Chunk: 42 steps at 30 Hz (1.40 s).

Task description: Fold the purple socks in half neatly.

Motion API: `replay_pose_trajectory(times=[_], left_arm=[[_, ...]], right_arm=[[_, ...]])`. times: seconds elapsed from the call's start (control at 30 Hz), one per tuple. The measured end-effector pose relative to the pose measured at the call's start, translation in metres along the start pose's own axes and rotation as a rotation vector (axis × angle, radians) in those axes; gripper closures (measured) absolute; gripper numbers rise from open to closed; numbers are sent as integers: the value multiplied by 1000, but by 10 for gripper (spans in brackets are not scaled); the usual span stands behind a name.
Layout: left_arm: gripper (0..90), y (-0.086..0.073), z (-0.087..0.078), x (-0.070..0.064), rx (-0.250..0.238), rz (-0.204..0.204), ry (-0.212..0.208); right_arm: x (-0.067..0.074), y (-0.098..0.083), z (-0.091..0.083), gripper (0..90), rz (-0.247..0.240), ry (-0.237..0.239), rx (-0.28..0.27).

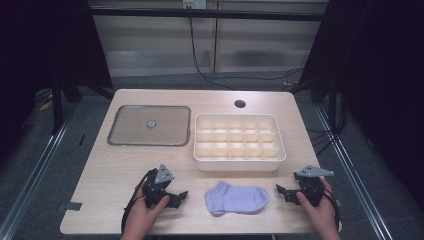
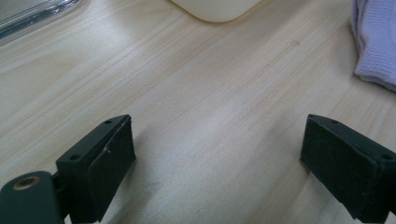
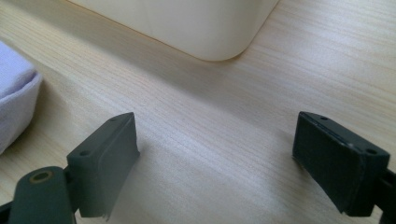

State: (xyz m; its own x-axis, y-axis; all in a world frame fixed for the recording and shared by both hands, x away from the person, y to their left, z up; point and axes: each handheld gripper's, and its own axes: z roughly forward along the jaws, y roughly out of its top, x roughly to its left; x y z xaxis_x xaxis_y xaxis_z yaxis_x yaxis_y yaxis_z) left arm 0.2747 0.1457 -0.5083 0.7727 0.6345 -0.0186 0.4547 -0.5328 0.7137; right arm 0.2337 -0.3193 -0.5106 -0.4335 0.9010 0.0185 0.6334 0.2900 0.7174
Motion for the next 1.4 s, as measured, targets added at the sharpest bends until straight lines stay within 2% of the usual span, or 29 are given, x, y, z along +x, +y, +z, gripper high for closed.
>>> replay_pose_trajectory(times=[0.4,0.5,0.67,0.7,0.77,0.9,1.0,1.03,1.07,1.17,1.2,1.23,1.27,1.3,1.33,1.4], left_arm=[[92,0,0,1,4,6,0],[91,1,1,0,-3,-13,7],[91,2,2,-1,4,-28,27],[91,3,2,-1,4,-43,28],[88,7,3,-3,32,-46,48],[85,9,2,-3,47,-71,44],[100,11,0,-2,69,-100,44],[103,11,0,-2,69,-100,44],[106,12,0,-2,69,-105,46],[154,14,-2,-2,80,-128,34],[151,16,-4,-4,79,-165,16],[150,18,-5,-4,80,-181,-4],[151,18,-5,-4,80,-181,-4],[151,20,-6,-5,87,-195,-29],[151,24,-7,-9,110,-184,-56],[151,28,-6,-13,119,-182,-78]], right_arm=[[1,0,0,133,-19,20,0],[3,-1,-2,136,-61,73,-2],[6,-3,-3,154,-98,114,-5],[7,-3,-4,173,-102,124,-8],[6,-2,-10,230,-105,130,-20],[1,-2,-19,334,-59,162,-47],[3,-4,-21,420,-72,195,-40],[3,-4,-21,420,-72,195,-40],[6,-4,-22,485,-93,223,-32],[10,-4,-23,525,-116,230,-31],[14,-4,-23,558,-141,240,-24],[17,-4,-23,576,-160,236,-26],[17,-4,-23,576,-160,236,-26],[20,-5,-23,605,-188,247,-27],[21,-5,-23,618,-188,258,-27],[24,-6,-24,646,-200,272,-25]])
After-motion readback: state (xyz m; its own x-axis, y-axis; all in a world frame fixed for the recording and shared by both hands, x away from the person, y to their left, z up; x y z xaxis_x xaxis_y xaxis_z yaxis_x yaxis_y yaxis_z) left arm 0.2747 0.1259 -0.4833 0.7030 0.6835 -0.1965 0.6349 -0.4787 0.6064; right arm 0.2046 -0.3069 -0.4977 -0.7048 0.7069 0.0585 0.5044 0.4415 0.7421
